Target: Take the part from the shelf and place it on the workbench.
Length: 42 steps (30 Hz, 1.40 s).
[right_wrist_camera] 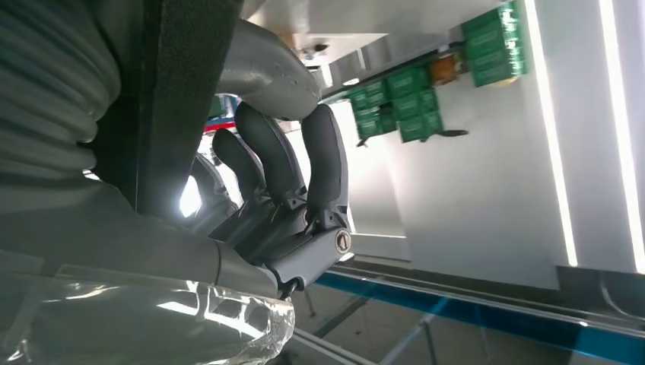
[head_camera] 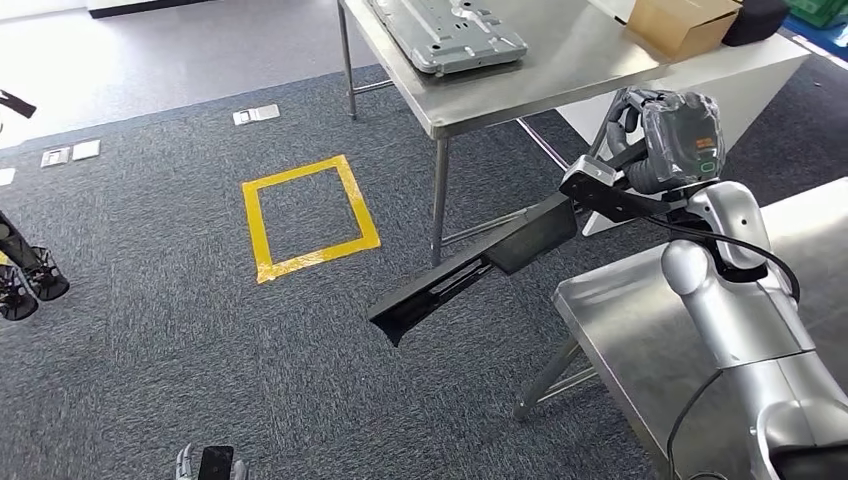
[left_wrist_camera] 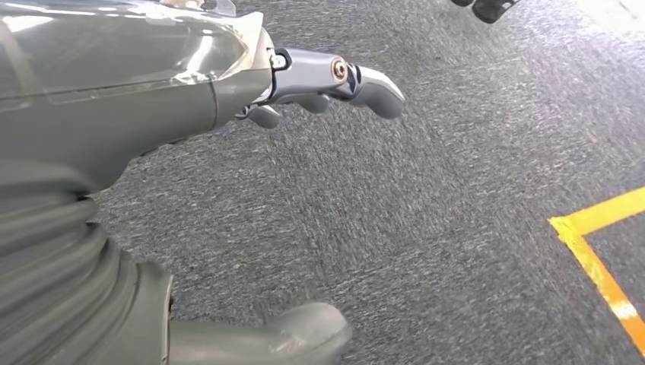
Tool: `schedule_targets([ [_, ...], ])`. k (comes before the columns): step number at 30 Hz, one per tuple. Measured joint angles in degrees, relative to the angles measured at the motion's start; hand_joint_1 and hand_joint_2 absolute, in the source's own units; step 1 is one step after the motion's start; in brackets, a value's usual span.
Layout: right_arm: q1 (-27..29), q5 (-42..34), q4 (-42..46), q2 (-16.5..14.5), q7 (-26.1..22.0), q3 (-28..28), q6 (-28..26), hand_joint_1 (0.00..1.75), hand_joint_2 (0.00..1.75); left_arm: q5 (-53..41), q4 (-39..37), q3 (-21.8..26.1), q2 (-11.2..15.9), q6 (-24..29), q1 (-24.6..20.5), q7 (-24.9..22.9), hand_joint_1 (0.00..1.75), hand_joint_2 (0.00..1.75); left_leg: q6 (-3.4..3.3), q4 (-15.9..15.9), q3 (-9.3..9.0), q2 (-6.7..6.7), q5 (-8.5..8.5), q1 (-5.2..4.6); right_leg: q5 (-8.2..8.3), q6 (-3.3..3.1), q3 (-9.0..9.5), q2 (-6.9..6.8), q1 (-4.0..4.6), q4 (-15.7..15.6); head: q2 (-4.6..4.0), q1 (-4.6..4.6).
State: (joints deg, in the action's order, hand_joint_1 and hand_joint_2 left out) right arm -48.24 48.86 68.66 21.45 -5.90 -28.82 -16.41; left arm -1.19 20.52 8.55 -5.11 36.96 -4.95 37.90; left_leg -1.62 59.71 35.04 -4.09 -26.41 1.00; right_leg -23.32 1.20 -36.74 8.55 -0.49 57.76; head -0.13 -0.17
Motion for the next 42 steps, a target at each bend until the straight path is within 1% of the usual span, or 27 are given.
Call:
schedule_targets([
  [1,0.0,0.0,0.0,0.4,0.0,0.2,0.0,1.52,1.75,-0.2,0.2,0.0,-0.2,0.0,0.0,0.0,0.00,1.75,-0.48,-0.3,-0.18,0.70,0.23,-0.07,-0.02,0.33,-0.29,-0.36,-0.02,0.2,0.00,-0.01],
  [2,-0.1,0.0,-0.1,0.8,0.0,0.3,0.0,1.52,1.75,-0.5,0.4,0.0,-0.3,0.0,-0.1,0.0,0.00,1.75,-0.95,-0.7,-0.39,1.47,0.48,-0.07,-0.49,0.47,-0.94,-1.65,0.07,1.1,0.00,0.11],
  [3,-0.3,-0.1,-0.2,1.2,0.0,0.4,0.0,1.52,1.75,-0.9,0.6,0.1,-0.4,0.0,-0.1,0.0,0.00,1.75,-1.33,-1.1,-0.58,2.24,0.71,-0.02,-1.51,0.43,-2.13,-3.46,0.19,3.4,0.00,0.22],
  [4,-0.4,-0.3,-0.3,1.4,0.0,0.4,0.0,1.52,1.75,-1.5,0.8,0.2,-0.4,0.0,-0.1,0.0,0.00,1.75,-1.56,-1.3,-0.68,2.88,0.79,-0.09,-2.98,0.26,-3.80,-5.55,0.15,6.7,0.00,0.30],
  [5,-0.5,-0.4,-0.4,1.6,0.0,0.4,0.0,1.52,1.75,-1.9,0.9,0.3,-0.5,0.0,0.0,0.0,0.00,1.75,-1.66,-1.4,-0.70,3.54,0.79,-0.15,-4.59,0.18,-5.84,-6.82,0.14,10.7,0.00,0.41],
  [6,-0.5,-0.6,-0.6,1.8,0.0,0.4,-0.1,1.52,1.75,-2.4,1.0,0.5,-0.6,0.0,0.0,0.0,0.00,1.75,-1.65,-1.4,-0.68,4.17,0.76,-0.19,-5.81,0.27,-7.62,-7.38,0.04,14.3,0.00,0.43],
  [7,-0.3,-0.7,-0.8,1.9,0.0,0.4,-0.1,1.52,1.75,-3.0,1.1,0.7,-0.6,0.0,0.0,0.0,0.00,1.75,-1.62,-1.4,-0.66,4.69,0.72,-0.20,-6.34,0.52,-8.56,-7.65,-0.13,16.3,0.00,0.45],
  [8,-0.2,-0.8,-1.0,2.1,0.0,0.4,-0.1,1.52,1.75,-3.8,1.3,1.1,-0.7,0.0,0.0,0.0,0.00,1.75,-1.56,-1.4,-0.65,5.21,0.68,-0.18,-6.01,0.94,-8.31,-7.85,-0.37,16.1,0.00,0.46],
  [9,-0.1,-0.8,-1.2,2.2,0.0,0.5,-0.1,1.52,1.75,-4.7,1.5,1.6,-0.9,0.0,0.0,0.0,0.00,1.75,-1.46,-1.3,-0.67,5.60,0.62,-0.13,-4.96,1.46,-6.77,-8.10,-0.64,13.4,0.00,0.46],
  [11,-0.1,-0.8,-1.3,2.7,0.0,0.6,-0.2,1.52,1.75,-6.0,1.8,2.8,-1.1,0.0,-0.1,0.0,0.00,1.75,-1.02,-1.2,-0.75,6.11,0.40,-0.22,-2.43,2.27,-1.80,-9.26,-1.06,5.0,0.00,0.51],
  [12,-0.1,-0.8,-1.4,2.9,0.0,0.8,-0.2,1.52,1.75,-6.4,2.0,3.4,-1.3,0.0,-0.1,0.0,0.00,1.75,-0.70,-1.2,-0.80,6.26,0.27,-0.35,-1.61,2.30,0.05,-9.71,-0.95,1.9,0.00,0.49],
  [13,-0.1,-0.8,-1.5,3.1,0.0,1.0,-0.2,1.52,1.75,-6.6,2.0,3.8,-1.4,0.0,-0.1,0.0,0.00,1.75,-0.39,-1.1,-0.87,6.40,0.14,-0.54,-1.23,2.12,1.05,-10.01,-0.78,0.2,0.00,0.46],
  [15,-0.1,-0.9,-1.7,3.6,0.0,1.4,-0.3,1.52,1.75,-6.9,2.1,4.5,-1.6,0.0,-0.1,0.0,0.00,1.75,0.10,-1.1,-0.99,6.70,-0.08,-0.60,-1.09,1.49,1.21,-9.71,-0.55,-0.1,0.00,0.30],
  [17,0.0,-0.9,-1.8,4.1,0.0,1.8,-0.4,1.52,1.75,-7.1,2.1,4.9,-1.7,0.0,-0.1,0.0,0.00,1.75,0.56,-0.1,-0.64,6.30,-1.00,-0.23,-1.04,0.74,1.33,-9.14,-0.95,-0.1,0.00,0.25],
  [18,0.0,-1.0,-1.8,4.3,0.0,2.0,-0.5,1.52,1.75,-7.2,2.1,5.0,-1.8,0.0,-0.1,0.0,0.00,1.75,0.76,1.7,0.17,5.79,-2.20,-0.08,-1.03,0.25,1.44,-8.85,-1.11,-0.1,0.00,0.23],
  [19,0.1,-1.0,-1.8,4.5,0.0,2.2,-0.7,1.52,1.75,-7.3,2.1,5.2,-1.8,0.0,0.0,0.0,0.00,1.75,0.89,4.7,1.59,5.14,-3.92,0.01,-1.03,-0.12,1.49,-8.45,-1.10,-0.2,0.00,0.20],
  [21,0.6,-1.2,-1.8,4.7,0.1,2.6,-0.9,1.52,1.75,-7.6,2.1,5.4,-2.0,0.0,0.2,0.0,0.00,1.75,0.94,12.5,5.51,4.38,-7.30,0.00,-1.09,-0.48,1.53,-7.58,-0.82,-0.1,0.00,0.15],
  [22,1.0,-1.2,-1.8,4.9,0.2,2.7,-1.0,1.52,1.75,-7.8,2.1,5.5,-2.1,0.0,0.2,0.0,0.00,1.75,0.89,15.1,7.03,4.23,-7.86,0.00,-1.10,-0.50,1.55,-6.99,-0.70,-0.1,0.00,0.15],
  [23,1.3,-1.3,-1.8,5.0,0.3,2.9,-1.0,1.52,1.75,-8.1,2.1,5.7,-2.1,0.0,0.2,0.0,0.00,1.75,0.78,15.7,7.62,4.13,-7.29,0.00,-1.10,-0.49,1.60,-6.35,-0.61,-0.1,0.00,0.15],
  [24,1.6,-1.3,-1.8,5.3,0.4,3.2,-1.0,1.52,1.75,-8.4,2.1,5.9,-2.1,0.0,0.2,0.0,0.00,1.75,0.59,14.0,7.13,3.91,-5.69,0.00,-1.11,-0.48,1.66,-5.67,-0.57,-0.1,0.00,0.15],
  [26,2.0,-1.4,-1.8,5.6,0.5,3.6,-1.0,1.52,1.75,-9.5,2.4,6.5,-2.1,0.0,0.3,0.0,0.00,1.75,0.03,6.5,3.91,2.63,-1.44,0.00,-1.13,-0.44,1.73,-4.53,-0.52,0.0,0.00,0.14],
  [27,2.0,-1.5,-1.8,5.8,0.5,3.9,-1.0,1.52,1.75,-10.1,2.6,6.9,-2.1,0.0,0.2,0.0,0.00,1.75,-0.16,3.1,2.36,2.06,-0.06,-0.02,-1.16,-0.37,1.69,-4.01,-0.37,0.0,0.00,0.17],
  [29,2.1,-1.6,-2.0,6.2,0.5,4.4,-1.0,1.52,1.75,-10.9,2.9,7.6,-2.2,0.0,0.2,0.0,0.00,1.75,-0.33,-0.2,0.86,1.71,0.73,-0.26,-1.22,-0.08,1.49,-3.27,-0.09,0.2,0.00,0.18],
  [33,2.5,-1.6,-2.3,7.1,0.5,5.1,-1.0,1.52,1.75,-11.2,3.4,8.5,-2.5,0.0,0.1,0.0,0.00,1.75,-0.02,-0.5,0.77,1.94,1.02,-0.94,-1.32,0.06,1.25,-3.10,0.04,0.1,0.00,0.23],
  [36,2.6,-1.7,-2.8,7.4,0.5,5.7,-1.1,1.52,1.75,-11.0,3.5,8.8,-2.5,0.0,0.1,0.0,0.00,1.75,-0.47,-0.3,1.00,1.63,1.08,-1.26,-1.33,0.16,1.21,-3.53,-0.14,0.1,0.00,0.22],
  [38,2.6,-1.9,-3.2,7.6,0.4,6.1,-1.2,1.52,1.75,-10.5,3.5,8.8,-2.6,0.0,0.1,0.0,0.00,1.75,-0.56,-0.1,1.18,1.40,1.09,-1.29,-1.34,0.18,1.16,-3.75,-0.16,0.1,0.00,0.24],
  [42,2.8,-2.7,-4.0,8.5,-0.1,6.5,-1.3,1.52,1.75,-9.3,3.5,8.7,-2.7,0.0,0.1,0.0,0.00,1.75,-0.68,0.1,1.43,1.17,1.06,-1.32,-1.41,0.69,1.09,-3.93,-0.22,0.2,0.00,0.22],
])
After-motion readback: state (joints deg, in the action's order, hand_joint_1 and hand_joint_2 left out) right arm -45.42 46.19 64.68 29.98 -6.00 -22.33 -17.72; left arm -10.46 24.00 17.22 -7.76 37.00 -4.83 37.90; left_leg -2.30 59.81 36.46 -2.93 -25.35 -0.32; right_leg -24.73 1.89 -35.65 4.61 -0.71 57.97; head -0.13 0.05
